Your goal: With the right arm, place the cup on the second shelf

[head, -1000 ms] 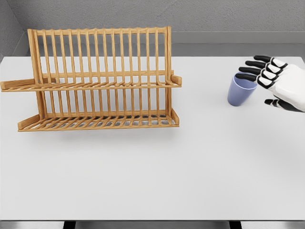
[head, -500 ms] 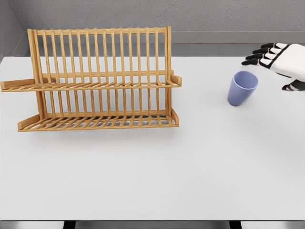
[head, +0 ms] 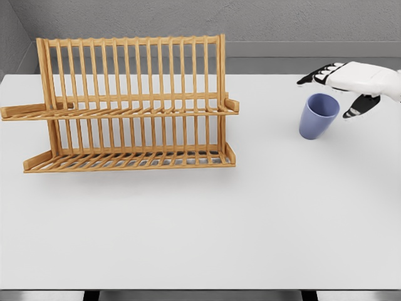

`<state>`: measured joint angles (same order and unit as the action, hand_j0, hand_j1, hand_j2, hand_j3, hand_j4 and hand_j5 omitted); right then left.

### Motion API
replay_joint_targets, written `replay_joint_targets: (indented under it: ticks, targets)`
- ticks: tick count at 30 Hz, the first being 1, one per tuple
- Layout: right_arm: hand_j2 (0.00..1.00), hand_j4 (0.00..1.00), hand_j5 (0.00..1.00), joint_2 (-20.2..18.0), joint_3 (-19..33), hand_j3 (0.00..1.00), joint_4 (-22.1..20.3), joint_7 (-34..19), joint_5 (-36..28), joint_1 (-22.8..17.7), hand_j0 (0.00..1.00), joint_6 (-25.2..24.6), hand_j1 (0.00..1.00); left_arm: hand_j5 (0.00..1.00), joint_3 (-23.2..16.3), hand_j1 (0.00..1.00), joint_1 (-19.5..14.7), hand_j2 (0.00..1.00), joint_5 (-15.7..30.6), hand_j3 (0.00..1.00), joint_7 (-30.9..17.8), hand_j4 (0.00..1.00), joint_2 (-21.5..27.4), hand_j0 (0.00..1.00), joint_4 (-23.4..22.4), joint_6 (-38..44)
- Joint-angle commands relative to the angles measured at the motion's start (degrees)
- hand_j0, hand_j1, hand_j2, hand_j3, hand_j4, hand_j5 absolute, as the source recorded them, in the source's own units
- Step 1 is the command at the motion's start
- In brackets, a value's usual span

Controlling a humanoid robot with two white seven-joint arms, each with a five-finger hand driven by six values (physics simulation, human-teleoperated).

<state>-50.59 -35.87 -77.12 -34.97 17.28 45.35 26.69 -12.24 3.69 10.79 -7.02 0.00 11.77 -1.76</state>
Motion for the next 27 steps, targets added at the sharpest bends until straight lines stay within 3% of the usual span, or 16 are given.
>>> replay_joint_targets:
  ticks: [1,6,27]
  targets:
    - [1.00,1.00,1.00,1.5,-1.3,1.00,2.2,0.0,-0.1,0.0,1.00,-0.2,1.00,1.00,0.0,1.00,0.0,1.00,0.0,1.00,0.0,1.00,0.0,1.00,0.0,0.0]
    - [1.00,1.00,1.00,3.3,-2.7,1.00,6.4,0.0,0.3,1.8,1.00,-0.1,1.00,1.00,0.0,1.00,0.0,1.00,0.0,1.00,0.0,1.00,0.0,1.00,0.0,0.0]
    - [1.00,1.00,1.00,6.6,-6.8,1.00,14.2,0.0,0.5,3.9,1.00,-0.1,1.00,1.00,-0.1,1.00,0.0,1.00,0.0,1.00,0.0,1.00,0.0,1.00,0.0,0.0]
